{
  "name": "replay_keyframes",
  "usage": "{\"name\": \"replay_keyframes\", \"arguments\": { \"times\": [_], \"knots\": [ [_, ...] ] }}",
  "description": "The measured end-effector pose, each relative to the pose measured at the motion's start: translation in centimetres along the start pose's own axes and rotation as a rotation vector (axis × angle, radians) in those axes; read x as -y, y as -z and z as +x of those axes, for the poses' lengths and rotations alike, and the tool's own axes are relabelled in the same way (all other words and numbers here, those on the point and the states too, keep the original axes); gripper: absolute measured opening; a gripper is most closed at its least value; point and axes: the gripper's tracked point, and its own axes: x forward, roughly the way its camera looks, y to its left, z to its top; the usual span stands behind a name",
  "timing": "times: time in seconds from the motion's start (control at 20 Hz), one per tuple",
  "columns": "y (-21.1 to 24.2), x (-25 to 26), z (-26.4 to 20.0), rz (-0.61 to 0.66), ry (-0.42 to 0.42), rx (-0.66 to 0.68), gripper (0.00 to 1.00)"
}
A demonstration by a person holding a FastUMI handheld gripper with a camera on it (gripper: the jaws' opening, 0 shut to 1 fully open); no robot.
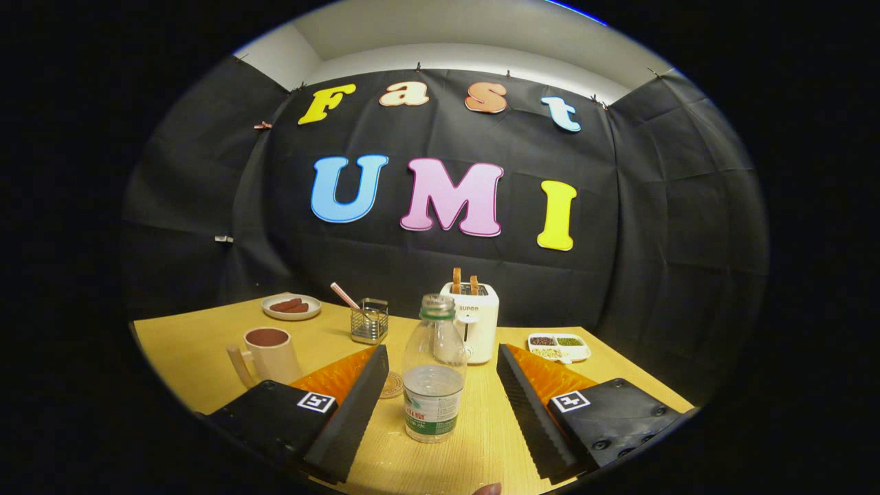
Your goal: Take the bottle from table, then pour the juice into the cup, finally place the bottle on the coaster
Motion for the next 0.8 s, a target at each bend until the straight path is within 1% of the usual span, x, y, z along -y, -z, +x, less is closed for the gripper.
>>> {"name": "replay_keyframes", "arguments": {
  "times": [0.15,0.3,0.5,0.6,0.7,0.75,0.8],
  "knots": [
    [3.4,-0.1,1.7,0.015,-0.004,-0.037,0.98],
    [5.8,-0.4,2.6,0.037,-0.002,-0.06,0.98],
    [7.4,-0.6,3.6,0.064,0.001,-0.068,0.98],
    [7.0,-0.3,4.3,0.082,0.013,-0.051,0.97],
    [7.3,-0.3,5.1,0.101,0.014,-0.055,0.94],
    [7.4,-0.1,5.5,0.098,0.027,-0.059,0.89],
    [7.4,-0.1,5.6,0.086,0.033,-0.065,0.78]
  ]
}}
